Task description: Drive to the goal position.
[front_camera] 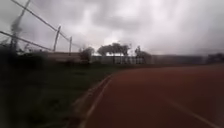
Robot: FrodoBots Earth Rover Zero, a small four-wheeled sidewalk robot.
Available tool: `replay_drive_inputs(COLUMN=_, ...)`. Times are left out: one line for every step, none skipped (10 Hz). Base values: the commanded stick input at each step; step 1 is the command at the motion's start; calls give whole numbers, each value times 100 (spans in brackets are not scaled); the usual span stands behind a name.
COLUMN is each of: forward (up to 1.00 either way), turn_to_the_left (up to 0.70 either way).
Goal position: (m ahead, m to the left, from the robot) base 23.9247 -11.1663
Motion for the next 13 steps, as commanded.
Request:
replay_drive_inputs(forward=70, turn_to_the_left=0)
replay_drive_inputs(forward=70, turn_to_the_left=0)
replay_drive_inputs(forward=70, turn_to_the_left=0)
replay_drive_inputs(forward=70, turn_to_the_left=0)
replay_drive_inputs(forward=70, turn_to_the_left=0)
replay_drive_inputs(forward=70, turn_to_the_left=0)
replay_drive_inputs(forward=70, turn_to_the_left=0)
replay_drive_inputs(forward=70, turn_to_the_left=0)
replay_drive_inputs(forward=70, turn_to_the_left=0)
replay_drive_inputs(forward=70, turn_to_the_left=0)
replay_drive_inputs(forward=70, turn_to_the_left=0)
replay_drive_inputs(forward=70, turn_to_the_left=0)
replay_drive_inputs(forward=70, turn_to_the_left=0)
